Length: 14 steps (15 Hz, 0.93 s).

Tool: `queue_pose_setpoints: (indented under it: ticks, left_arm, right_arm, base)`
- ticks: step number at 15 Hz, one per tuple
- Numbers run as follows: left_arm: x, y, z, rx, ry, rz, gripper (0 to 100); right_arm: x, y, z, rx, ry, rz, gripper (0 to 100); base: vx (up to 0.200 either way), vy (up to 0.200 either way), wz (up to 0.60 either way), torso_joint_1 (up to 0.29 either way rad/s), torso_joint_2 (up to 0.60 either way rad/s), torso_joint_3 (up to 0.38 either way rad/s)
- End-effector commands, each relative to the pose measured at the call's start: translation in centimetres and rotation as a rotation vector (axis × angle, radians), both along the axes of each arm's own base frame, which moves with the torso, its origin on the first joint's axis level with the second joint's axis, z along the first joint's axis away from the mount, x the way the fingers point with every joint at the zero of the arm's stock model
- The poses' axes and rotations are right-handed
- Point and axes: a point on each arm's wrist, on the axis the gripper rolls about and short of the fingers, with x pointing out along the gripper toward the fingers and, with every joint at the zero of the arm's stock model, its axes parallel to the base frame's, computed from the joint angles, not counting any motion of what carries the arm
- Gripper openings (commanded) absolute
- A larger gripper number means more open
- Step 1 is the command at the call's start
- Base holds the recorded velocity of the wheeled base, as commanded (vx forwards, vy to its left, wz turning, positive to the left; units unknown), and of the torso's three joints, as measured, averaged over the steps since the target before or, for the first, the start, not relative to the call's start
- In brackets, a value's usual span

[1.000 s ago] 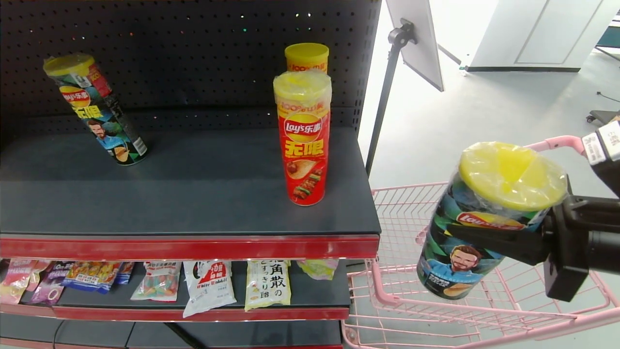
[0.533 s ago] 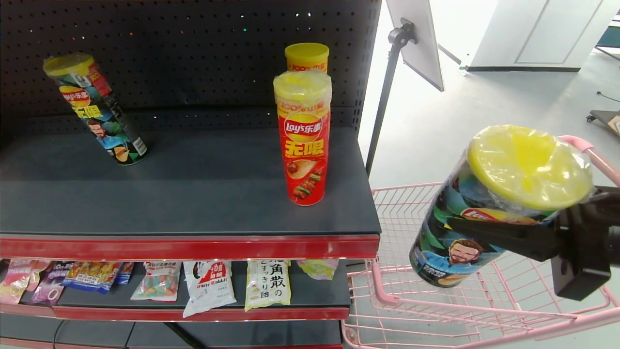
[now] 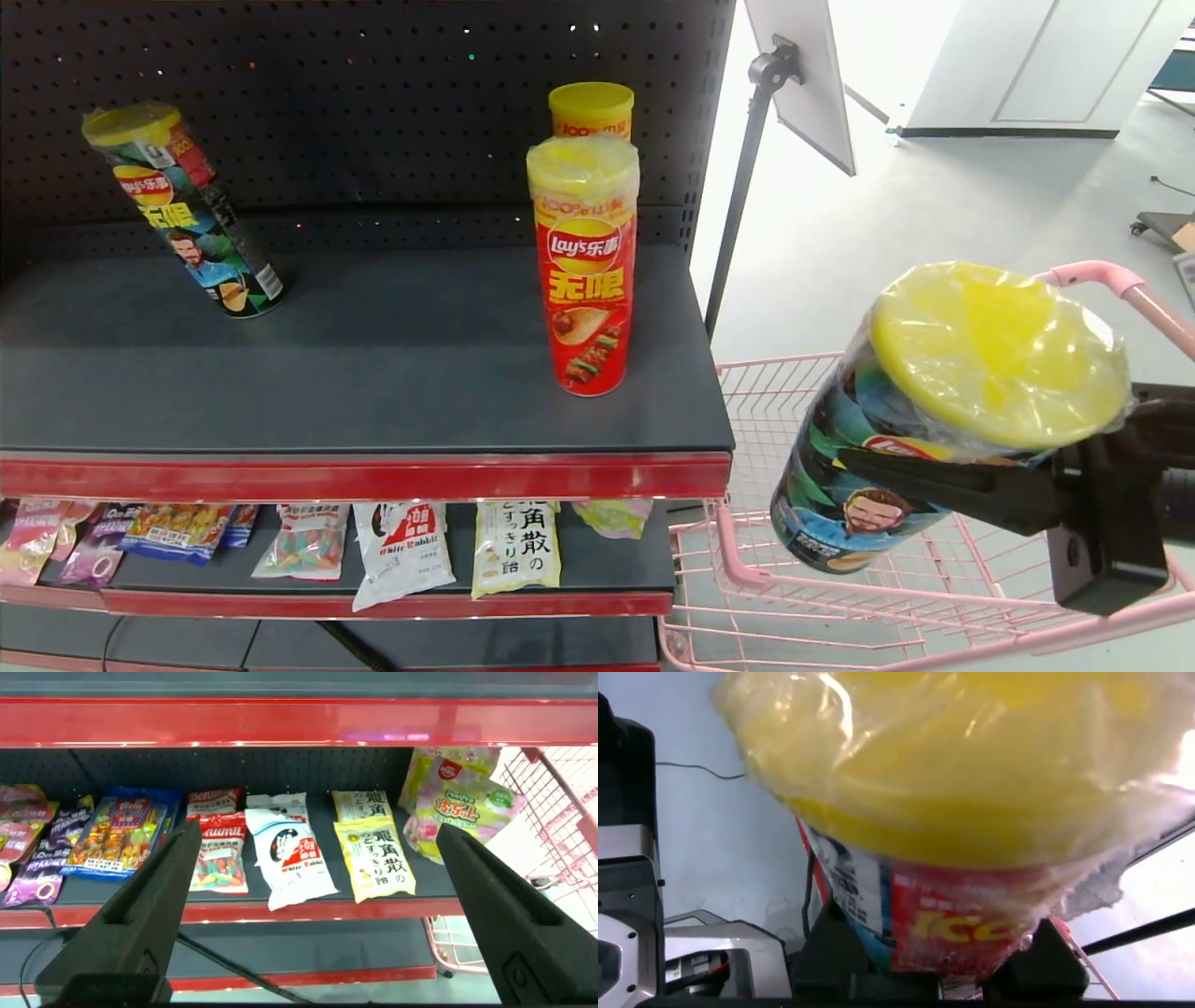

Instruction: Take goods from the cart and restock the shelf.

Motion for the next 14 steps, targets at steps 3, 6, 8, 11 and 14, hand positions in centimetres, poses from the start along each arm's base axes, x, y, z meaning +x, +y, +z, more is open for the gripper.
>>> queue_pose_setpoints:
  ticks: [3,6,8,11,14]
  left_arm:
    - [0.0,0.0,0.0,-0.001,0.001,0.000,100]
    - [0.0,0.0,0.0,0.002,0.001,0.000,100]
    - [0.0,0.0,0.0,0.002,0.001,0.000,100]
    - [0.0,0.0,0.0,0.002,0.001,0.000,100]
    - [0.0,0.0,0.0,0.002,0.001,0.000,100]
  right_arm:
    - [0.0,0.6,0.1,-0.002,-0.002,0.012,0]
    - [0.1,0.7,0.5,0.007,-0.012,0.017,0]
    - [-0.4,1.2,1.6,0.028,-0.033,0.052,0]
    - [-0.7,2.0,1.6,0.026,-0.030,0.069,0]
    - [-0.5,2.6,1.8,0.026,-0.033,0.081,0]
  base:
    - [0.000,0.200,0.00,0.004,0.00,0.005]
    - [0.000,0.200,0.00,0.004,0.00,0.001]
    - [0.000,0.200,0.00,0.002,0.00,0.002]
    - [0.000,0.200,0.00,0.007,0.00,0.001]
    - [0.000,0.200,0.00,0.004,0.00,0.002]
